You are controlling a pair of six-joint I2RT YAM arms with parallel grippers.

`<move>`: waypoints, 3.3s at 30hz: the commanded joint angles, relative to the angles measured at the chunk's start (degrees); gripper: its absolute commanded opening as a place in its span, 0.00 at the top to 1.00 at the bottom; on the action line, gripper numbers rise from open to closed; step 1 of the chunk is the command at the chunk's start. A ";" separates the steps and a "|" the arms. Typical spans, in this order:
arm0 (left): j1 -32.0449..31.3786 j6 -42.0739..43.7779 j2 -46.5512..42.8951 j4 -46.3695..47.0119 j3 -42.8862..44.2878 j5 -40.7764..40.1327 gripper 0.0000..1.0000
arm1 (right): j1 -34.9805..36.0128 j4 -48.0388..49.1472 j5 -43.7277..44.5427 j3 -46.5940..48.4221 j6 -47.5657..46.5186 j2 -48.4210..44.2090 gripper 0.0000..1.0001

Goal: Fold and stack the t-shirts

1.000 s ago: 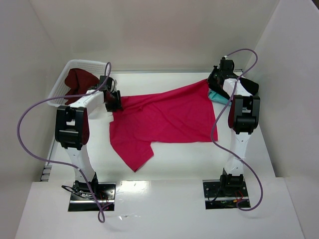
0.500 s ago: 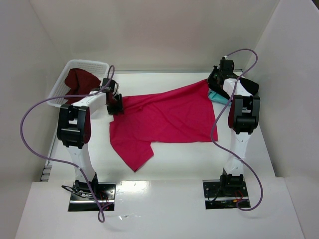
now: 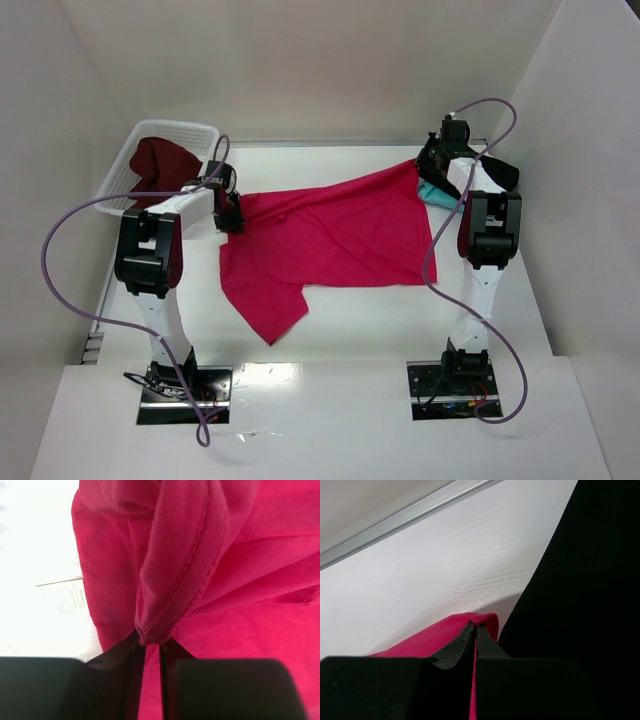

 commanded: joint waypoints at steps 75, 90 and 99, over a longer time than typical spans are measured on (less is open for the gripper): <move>-1.36 0.01 -6.02 2.69 2.67 -2.19 1.00 | 0.94 -0.13 1.34 1.94 -1.54 0.48 1.00; 0.66 0.63 -16.49 -5.31 9.61 10.03 1.00 | 0.94 -0.66 0.82 2.99 -0.48 -1.11 1.00; 2.33 -1.48 -15.34 -2.94 7.59 14.52 1.00 | 0.94 -0.66 1.43 0.01 -0.48 -3.57 1.00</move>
